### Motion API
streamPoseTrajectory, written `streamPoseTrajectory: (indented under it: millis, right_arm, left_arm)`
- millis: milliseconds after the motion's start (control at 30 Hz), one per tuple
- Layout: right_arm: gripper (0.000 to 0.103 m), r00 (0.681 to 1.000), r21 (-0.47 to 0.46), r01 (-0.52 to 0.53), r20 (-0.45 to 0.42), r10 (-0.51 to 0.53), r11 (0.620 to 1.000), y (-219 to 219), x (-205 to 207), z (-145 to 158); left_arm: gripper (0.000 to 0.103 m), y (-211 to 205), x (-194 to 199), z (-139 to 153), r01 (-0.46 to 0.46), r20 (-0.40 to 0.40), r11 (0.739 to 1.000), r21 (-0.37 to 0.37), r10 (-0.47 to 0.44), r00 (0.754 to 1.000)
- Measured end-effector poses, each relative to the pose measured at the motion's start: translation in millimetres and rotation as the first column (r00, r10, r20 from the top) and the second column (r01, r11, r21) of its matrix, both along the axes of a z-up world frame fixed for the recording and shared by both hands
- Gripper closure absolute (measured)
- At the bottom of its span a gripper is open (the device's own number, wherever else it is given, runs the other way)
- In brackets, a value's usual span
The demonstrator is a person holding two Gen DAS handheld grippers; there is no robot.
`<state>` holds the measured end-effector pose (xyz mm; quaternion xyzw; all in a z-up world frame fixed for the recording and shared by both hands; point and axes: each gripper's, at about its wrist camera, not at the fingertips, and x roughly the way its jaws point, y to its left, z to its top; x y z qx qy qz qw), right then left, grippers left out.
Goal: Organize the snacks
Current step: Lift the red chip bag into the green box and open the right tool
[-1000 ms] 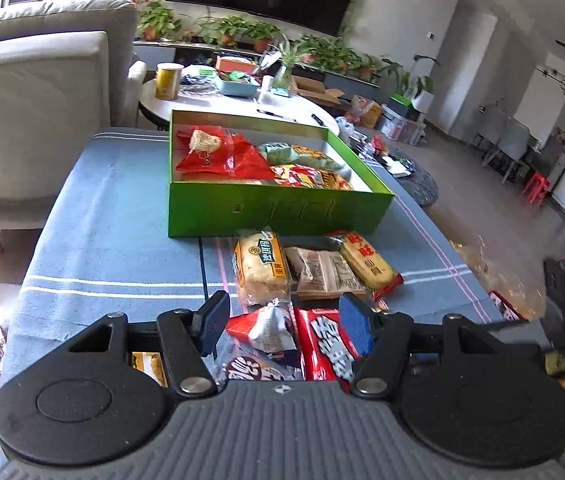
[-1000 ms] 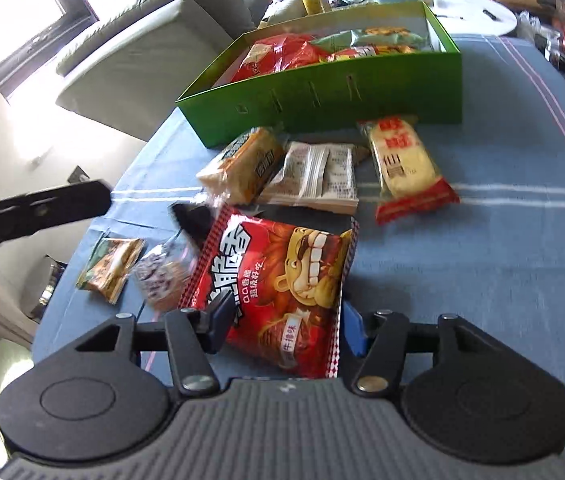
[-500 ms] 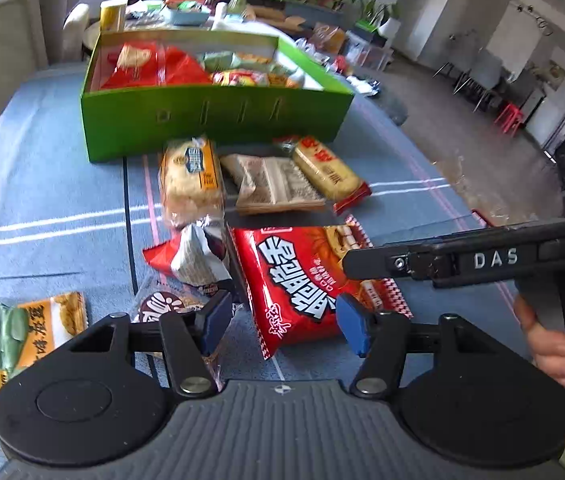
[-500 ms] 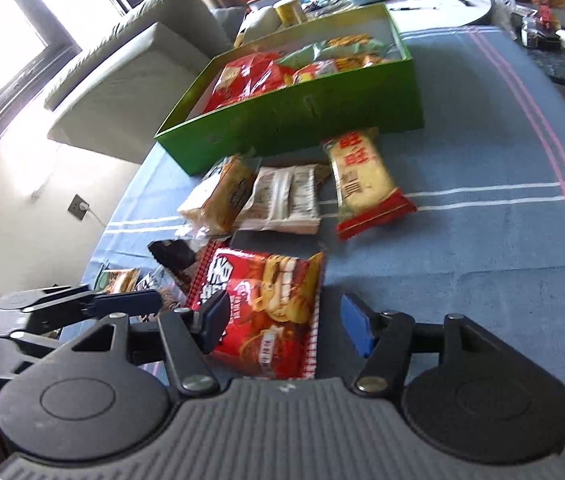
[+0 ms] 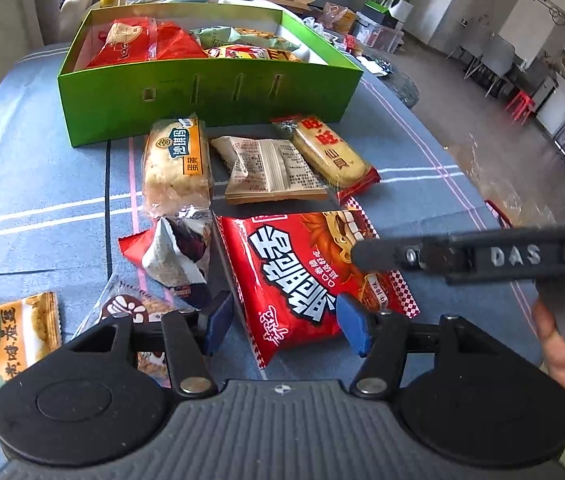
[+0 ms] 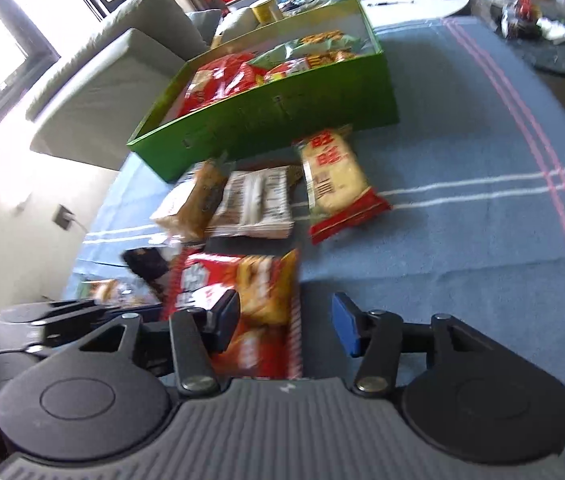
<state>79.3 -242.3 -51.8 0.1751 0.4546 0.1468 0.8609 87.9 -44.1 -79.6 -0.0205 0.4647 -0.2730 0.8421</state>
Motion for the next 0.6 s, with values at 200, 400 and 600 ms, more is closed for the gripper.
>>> streamPoseTrajectory:
  millis: [200, 400, 600]
  right_arm:
    - [0.047, 1.0, 0.011, -0.001, -0.017, 0.001, 1.0, 8, 4, -8]
    - [0.052, 0.998, -0.013, -0.041, 0.05, 0.041, 0.999, 16, -7, 14]
    - [0.052, 0.986, 0.038, -0.048, 0.164, 0.041, 0.998, 12, -3, 53]
  left_arm:
    - [0.062, -2, 2, -1, 0.014, 0.003, 0.999, -0.05, -0.014, 1.0]
    - [0.065, -5, -19, 27, 0.06, 0.122, 0.998, -0.035, -0.055, 0.991]
    - [0.064, 7, -15, 74, 0.051, 0.264, 0.998, -0.046, -0.037, 0.964]
